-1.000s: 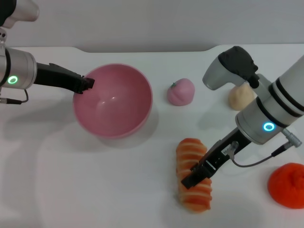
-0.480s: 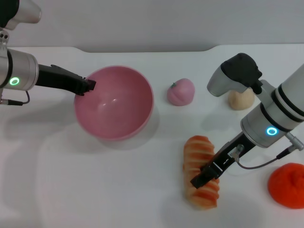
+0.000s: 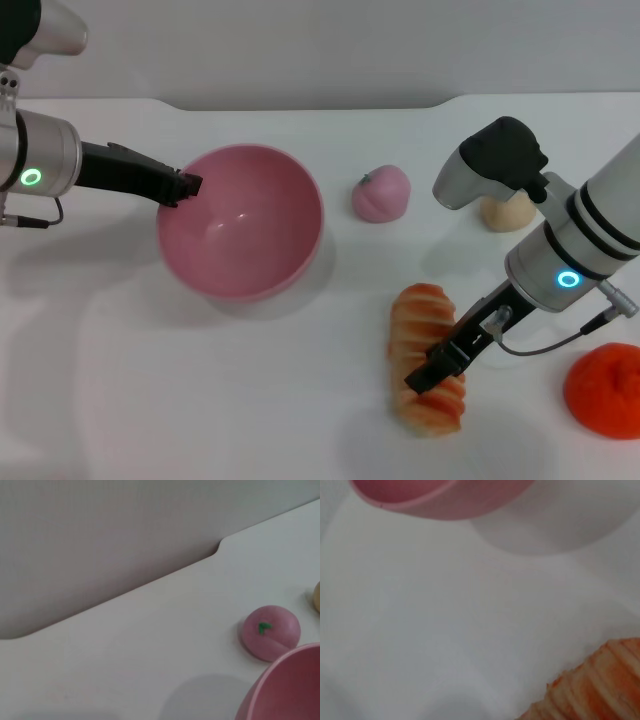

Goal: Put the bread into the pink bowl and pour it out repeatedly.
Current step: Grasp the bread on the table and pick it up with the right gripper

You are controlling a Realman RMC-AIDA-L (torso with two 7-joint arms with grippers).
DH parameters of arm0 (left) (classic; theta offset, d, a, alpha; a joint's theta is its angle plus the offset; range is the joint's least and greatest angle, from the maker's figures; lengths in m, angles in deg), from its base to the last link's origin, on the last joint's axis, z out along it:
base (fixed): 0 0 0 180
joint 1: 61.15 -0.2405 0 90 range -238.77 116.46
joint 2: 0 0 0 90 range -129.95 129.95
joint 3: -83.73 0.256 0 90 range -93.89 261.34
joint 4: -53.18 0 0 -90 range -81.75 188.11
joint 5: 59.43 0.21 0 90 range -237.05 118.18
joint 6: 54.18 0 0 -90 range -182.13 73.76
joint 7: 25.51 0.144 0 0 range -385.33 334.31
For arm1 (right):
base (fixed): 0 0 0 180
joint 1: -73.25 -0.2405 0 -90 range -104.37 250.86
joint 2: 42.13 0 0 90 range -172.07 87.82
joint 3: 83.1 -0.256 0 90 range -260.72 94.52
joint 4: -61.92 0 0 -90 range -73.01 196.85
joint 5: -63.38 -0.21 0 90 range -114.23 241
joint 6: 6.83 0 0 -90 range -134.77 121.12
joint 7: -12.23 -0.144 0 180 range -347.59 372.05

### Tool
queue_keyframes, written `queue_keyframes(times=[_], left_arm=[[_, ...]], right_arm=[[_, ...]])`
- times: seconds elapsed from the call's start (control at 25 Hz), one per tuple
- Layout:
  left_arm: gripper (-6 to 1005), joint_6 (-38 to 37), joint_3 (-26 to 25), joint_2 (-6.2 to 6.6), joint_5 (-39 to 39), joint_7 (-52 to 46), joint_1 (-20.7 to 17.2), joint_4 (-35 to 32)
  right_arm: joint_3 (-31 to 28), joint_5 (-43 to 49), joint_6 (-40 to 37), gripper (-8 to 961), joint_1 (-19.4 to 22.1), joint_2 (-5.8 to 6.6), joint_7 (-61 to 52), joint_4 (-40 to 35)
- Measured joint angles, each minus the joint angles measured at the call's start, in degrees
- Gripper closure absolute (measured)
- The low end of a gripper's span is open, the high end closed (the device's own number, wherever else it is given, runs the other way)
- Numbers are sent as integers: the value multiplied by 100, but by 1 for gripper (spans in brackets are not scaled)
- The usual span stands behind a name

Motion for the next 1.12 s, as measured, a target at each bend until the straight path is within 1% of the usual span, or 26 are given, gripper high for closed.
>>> queue_keyframes(times=[0.48, 0.6, 0.8, 1.12], left_arm=[[952, 36, -1, -2, -5, 11, -4, 53], [952, 49, 0, -2, 2, 17, -4, 59], [952, 101, 0, 16, 4, 20, 23, 105], [952, 108, 0, 25, 4, 29, 40, 113]], right_arm=[[78, 11, -188, 459, 29, -3, 116, -156], [78, 10, -218, 622, 26, -4, 130, -205], [78, 20, -250, 691, 4, -7, 132, -244], [87, 20, -251, 748, -20, 0, 132, -261]])
